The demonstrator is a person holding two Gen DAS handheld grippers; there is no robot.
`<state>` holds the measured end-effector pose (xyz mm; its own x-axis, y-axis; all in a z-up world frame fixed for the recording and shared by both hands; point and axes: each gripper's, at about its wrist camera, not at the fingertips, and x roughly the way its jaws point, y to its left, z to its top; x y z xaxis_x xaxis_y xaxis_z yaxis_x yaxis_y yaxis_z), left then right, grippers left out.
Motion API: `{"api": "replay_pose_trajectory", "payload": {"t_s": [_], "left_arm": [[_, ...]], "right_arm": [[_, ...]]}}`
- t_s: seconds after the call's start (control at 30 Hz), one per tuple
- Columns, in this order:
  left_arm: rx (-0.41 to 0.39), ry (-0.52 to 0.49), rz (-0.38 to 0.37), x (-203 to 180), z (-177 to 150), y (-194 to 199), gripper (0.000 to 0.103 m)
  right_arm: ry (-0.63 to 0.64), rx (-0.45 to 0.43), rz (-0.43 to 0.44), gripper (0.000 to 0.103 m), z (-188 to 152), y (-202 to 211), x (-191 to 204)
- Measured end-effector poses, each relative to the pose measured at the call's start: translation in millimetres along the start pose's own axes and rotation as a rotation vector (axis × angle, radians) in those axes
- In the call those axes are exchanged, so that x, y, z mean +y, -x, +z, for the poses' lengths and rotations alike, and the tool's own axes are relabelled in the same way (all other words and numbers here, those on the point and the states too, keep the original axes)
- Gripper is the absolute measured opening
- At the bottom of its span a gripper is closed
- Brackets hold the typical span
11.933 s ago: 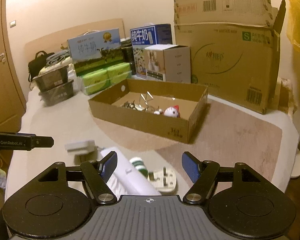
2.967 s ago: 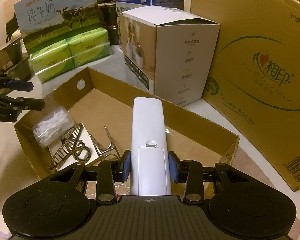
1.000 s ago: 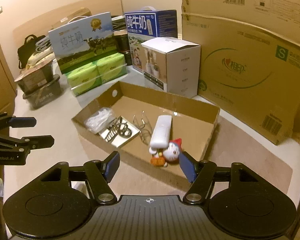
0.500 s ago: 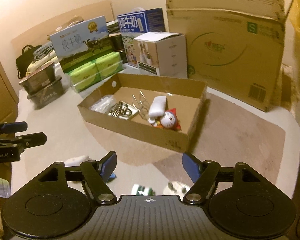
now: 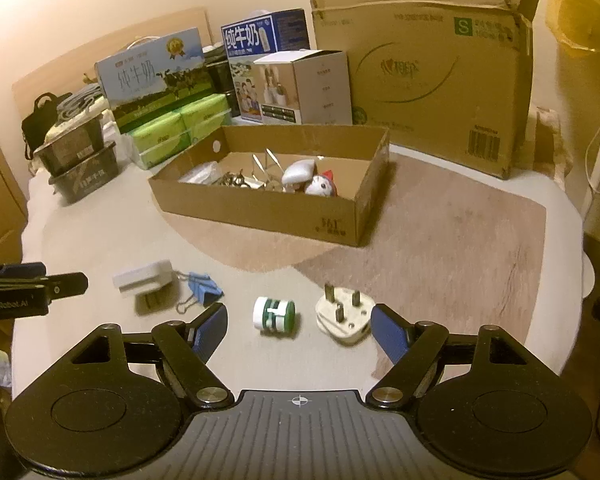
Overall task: Organize rigid objects
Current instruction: 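Move both tools back toward the remaining items on the table, then close the right tool on the green-and-white cylinder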
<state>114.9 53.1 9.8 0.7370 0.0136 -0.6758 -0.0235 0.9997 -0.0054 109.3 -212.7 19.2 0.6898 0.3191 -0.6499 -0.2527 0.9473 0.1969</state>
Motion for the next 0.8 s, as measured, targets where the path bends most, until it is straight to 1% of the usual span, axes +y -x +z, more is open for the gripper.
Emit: {"api": "replay_pose_trajectory", "payload": {"t_s": [0.17,0.37,0.8], "left_arm": [[0.01,0.026,0.001,0.6,-7.8,-4.7,0.08],[0.006,0.046,0.005,-0.7,-8.1,-11.3,0.08],[0.019,0.071,0.015,0.5,-11.6,-34.7,0.08]], "right_arm": [[0.006,0.009,0.001,0.078,-8.6,-6.6,4.3],[0.006,0.0,0.006,0.078,-12.5,-15.1,7.0],[0.014,0.011,-0.005,0.078,-16.1,-51.5,10.9]]}}
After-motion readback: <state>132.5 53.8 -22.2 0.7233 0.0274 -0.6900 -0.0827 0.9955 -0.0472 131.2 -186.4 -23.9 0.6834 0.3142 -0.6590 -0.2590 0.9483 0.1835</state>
